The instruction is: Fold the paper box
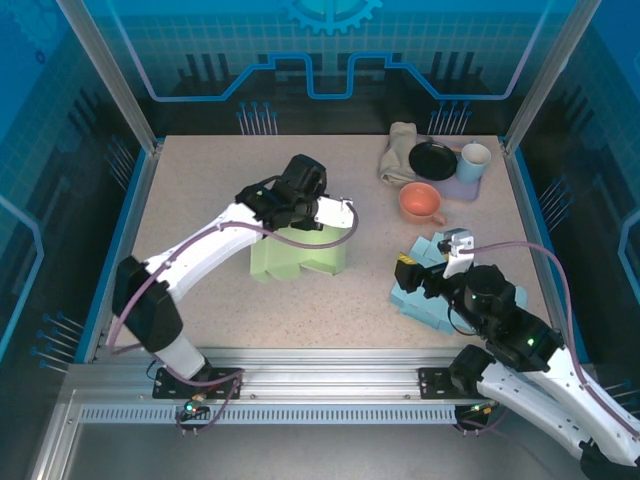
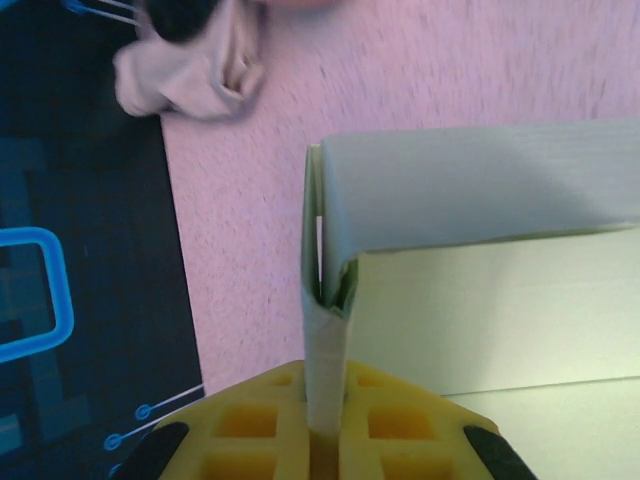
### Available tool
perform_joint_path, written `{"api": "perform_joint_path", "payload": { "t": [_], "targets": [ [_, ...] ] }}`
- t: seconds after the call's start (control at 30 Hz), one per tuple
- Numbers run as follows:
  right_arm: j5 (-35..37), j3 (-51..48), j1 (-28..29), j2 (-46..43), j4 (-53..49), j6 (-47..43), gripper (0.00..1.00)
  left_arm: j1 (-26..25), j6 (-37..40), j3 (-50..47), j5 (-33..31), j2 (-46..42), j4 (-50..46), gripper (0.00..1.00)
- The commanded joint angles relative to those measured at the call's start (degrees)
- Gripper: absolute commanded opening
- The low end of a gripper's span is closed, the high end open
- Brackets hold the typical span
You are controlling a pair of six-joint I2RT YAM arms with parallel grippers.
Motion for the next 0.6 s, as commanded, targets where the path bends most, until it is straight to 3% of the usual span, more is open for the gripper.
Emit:
{"api": "perform_joint_path", "payload": {
  "t": [0.0,0.1,0.4,0.57],
  "targets": [
    [0.9,-0.7,-0.4,-1.6,-0.4,0.0,1.0,-1.2,13.1,4.5,-10.2,4.9,-10.1,0.1],
    [1.6,-1.1,-0.5,-2.5,-0.4,0.1,1.0,-2.2,16.2,5.5,-14.6,9.6,-10.6,0.09],
    [1.5,-1.7,-0.6,-3.3,-0.5,0.3,1.0,-4.5,22.2,6.3,-16.8,18.3,-6.6,0.1],
    [1.5,-1.7,-0.8,-3.5,-0.4,0.4,1.0,-4.6,23.9,3.3,-15.7,20.9,1.3,0.09]
  ]
}}
